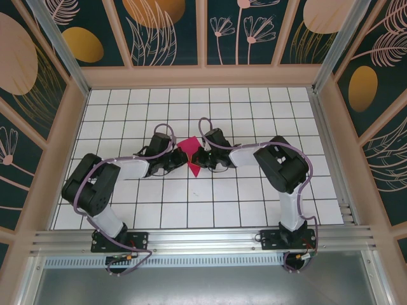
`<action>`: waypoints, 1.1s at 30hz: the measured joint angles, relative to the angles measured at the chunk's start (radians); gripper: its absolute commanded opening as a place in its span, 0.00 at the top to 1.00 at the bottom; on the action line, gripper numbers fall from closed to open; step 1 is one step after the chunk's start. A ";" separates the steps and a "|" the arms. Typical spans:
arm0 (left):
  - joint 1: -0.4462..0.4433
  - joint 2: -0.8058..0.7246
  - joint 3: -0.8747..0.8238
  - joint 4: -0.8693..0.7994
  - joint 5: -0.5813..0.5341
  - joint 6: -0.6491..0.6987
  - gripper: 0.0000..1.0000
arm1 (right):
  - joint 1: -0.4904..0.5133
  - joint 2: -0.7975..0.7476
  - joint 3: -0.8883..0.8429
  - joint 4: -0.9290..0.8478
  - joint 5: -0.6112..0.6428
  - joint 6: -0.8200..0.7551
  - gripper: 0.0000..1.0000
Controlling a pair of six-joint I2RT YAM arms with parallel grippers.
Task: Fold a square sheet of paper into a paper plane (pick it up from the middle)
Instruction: Third fold the triangle at the center of the table.
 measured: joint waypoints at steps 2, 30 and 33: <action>0.000 0.013 0.002 0.001 0.000 0.000 0.94 | 0.000 0.000 0.000 0.000 0.000 0.000 1.00; -0.011 0.096 0.062 -0.025 -0.050 0.002 0.94 | 0.000 -0.001 0.000 0.000 -0.004 -0.013 1.00; -0.011 0.098 0.067 -0.034 -0.053 0.003 0.94 | 0.000 -0.014 -0.013 0.003 -0.012 -0.024 1.00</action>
